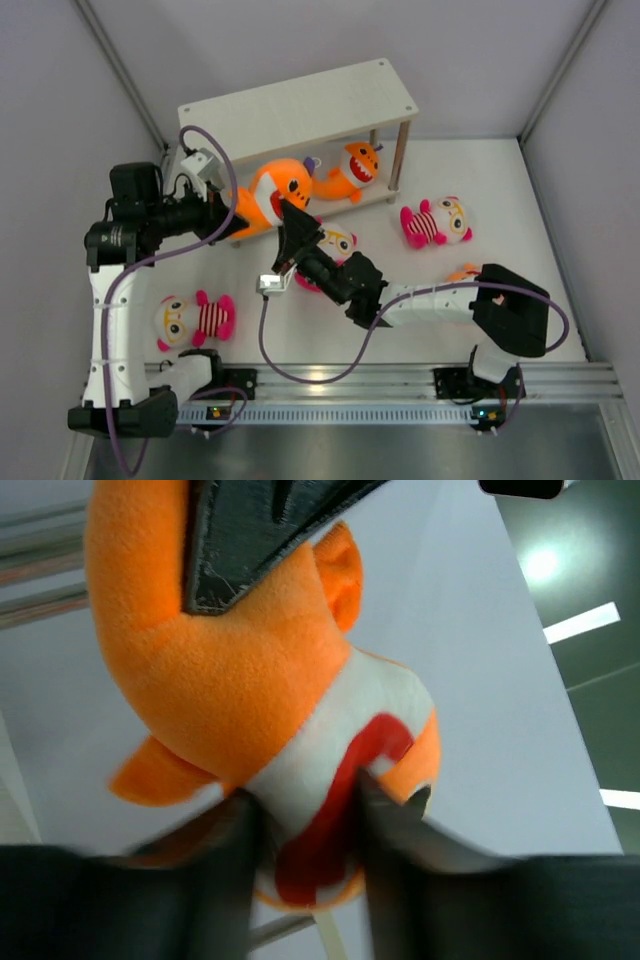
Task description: Place and organize the stuffed toys onto the shelf
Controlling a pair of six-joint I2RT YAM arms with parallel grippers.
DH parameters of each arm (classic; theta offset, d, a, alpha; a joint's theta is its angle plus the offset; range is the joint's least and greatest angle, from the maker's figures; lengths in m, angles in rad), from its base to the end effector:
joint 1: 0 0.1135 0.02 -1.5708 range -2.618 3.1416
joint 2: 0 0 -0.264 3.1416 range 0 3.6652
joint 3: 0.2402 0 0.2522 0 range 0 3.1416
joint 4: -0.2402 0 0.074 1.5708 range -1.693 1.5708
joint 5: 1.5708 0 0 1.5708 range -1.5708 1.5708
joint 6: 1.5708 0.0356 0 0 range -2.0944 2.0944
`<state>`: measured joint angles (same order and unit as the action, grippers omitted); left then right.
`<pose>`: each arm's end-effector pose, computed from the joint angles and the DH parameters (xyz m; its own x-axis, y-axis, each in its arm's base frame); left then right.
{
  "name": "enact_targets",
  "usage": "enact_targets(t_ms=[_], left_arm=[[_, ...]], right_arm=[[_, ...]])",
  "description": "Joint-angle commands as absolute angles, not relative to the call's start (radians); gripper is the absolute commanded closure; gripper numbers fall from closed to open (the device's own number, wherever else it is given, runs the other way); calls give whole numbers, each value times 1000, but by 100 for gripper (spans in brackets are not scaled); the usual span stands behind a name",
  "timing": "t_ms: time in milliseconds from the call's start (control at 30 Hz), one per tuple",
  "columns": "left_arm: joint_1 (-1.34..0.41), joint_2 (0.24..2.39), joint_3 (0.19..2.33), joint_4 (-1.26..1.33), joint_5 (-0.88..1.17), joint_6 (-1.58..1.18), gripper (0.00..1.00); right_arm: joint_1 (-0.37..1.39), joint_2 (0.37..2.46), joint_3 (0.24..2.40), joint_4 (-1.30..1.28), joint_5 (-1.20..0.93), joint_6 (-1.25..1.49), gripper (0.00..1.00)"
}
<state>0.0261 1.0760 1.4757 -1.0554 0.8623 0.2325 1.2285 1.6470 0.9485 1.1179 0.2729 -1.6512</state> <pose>0.1746 -0.0225 0.4372 -0.4584 0.1380 -0.8780 0.7094 0.6519 -0.2679 0.1316 0.3408 0.3092 0.8109 -0.5841 -0.0360 0.2025 0.3378 -0.9192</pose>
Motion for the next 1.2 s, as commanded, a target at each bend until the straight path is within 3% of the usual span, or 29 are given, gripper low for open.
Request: enact_targets(t_ms=[0, 100, 200, 300, 367, 467, 567, 767, 1033, 1167], left_arm=[[28, 1060, 1476, -1023, 821, 245, 100], [28, 1048, 1476, -1022, 799, 256, 100], [29, 1029, 1477, -1011, 788, 249, 100], [29, 1017, 1482, -980, 775, 229, 100], [32, 1016, 1489, -980, 784, 227, 100], [32, 1022, 1497, -980, 828, 224, 100], [32, 1023, 1496, -980, 873, 225, 100], [31, 1012, 1503, -980, 856, 219, 100], [31, 997, 1502, -982, 894, 221, 100], [32, 997, 1491, -980, 885, 225, 100]], right_arm=[[1262, 1646, 1008, 1281, 276, -1539, 45], [1266, 1608, 967, 1314, 320, -1409, 1], [1269, 1488, 896, 1220, 379, -1160, 1], [1255, 1289, 859, 868, 324, -712, 1], [1185, 1164, 867, 626, 130, -267, 1], [985, 1089, 821, 667, -112, 168, 1], [919, 1077, 769, 759, -190, 207, 1], [888, 1239, 923, 777, -354, 428, 1], [864, 1396, 988, 917, -362, 629, 2], [862, 1459, 1029, 997, -353, 682, 12]])
